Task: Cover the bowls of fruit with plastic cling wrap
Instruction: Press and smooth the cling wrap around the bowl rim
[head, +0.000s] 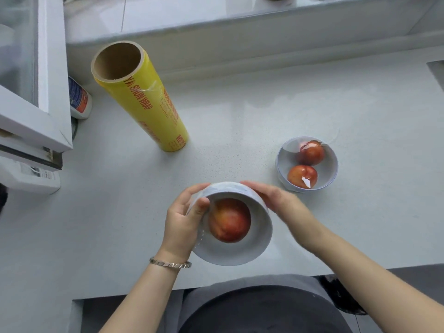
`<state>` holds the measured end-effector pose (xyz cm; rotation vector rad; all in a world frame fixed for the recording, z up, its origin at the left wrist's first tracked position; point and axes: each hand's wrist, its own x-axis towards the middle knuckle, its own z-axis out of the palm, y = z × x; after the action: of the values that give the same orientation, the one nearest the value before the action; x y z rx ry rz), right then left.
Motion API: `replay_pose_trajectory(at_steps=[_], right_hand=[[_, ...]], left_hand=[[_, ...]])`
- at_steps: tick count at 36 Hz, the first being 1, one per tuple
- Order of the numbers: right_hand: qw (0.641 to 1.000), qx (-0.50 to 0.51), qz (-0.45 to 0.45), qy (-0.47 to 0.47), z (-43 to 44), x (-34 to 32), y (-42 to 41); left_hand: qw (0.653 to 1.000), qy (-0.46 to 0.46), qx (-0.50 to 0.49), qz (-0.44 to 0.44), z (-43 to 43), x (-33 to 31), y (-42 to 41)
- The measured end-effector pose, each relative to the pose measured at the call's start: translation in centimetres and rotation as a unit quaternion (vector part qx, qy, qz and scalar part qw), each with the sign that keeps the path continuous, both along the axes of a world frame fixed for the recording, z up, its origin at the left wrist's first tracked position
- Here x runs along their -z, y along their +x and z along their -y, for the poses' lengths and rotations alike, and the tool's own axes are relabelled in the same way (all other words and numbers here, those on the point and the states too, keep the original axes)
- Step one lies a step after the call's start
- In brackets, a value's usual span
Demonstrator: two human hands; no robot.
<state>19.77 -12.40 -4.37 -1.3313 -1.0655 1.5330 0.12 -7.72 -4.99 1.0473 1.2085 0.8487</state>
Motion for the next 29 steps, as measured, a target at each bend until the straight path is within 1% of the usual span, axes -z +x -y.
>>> replay_pose_trajectory(at_steps=[4,7,12,16,18,22,26,29], right_hand=[[0.998,-0.044,0.011,-0.050,-0.2,0.5,-0.5],[0.992,-0.019,-0.025,-0.121,-0.5,0.7,-0.3],[0.980,0.030,-0.072,-0.182,0.3,1.2,-0.1],[0.973,0.051,-0.104,-0.202,0.6,1.4,-0.9],[0.973,0.076,-0.105,-0.193,0.3,1.6,-1.1],[0.969,0.119,-0.082,-0.202,-0.9,2.5,-1.1],[0.965,0.135,-0.052,-0.218,-2.5,3.7,-0.8],[0.962,0.148,-0.036,-0.228,-3.9,4.4,-0.5]], left_hand=[[0.999,-0.029,-0.020,0.026,-0.2,0.3,0.3],[0.996,-0.061,-0.048,0.051,-0.1,0.3,0.7],[0.982,-0.162,-0.102,-0.002,-0.5,1.5,0.5],[0.976,-0.183,-0.118,-0.023,-1.0,2.7,1.0],[0.977,-0.177,-0.110,-0.044,-1.5,3.6,1.3],[0.980,-0.176,-0.062,-0.073,-3.5,5.8,2.1],[0.968,-0.239,-0.020,-0.072,-5.7,8.5,2.8],[0.956,-0.288,-0.007,-0.055,-7.1,6.5,4.0]])
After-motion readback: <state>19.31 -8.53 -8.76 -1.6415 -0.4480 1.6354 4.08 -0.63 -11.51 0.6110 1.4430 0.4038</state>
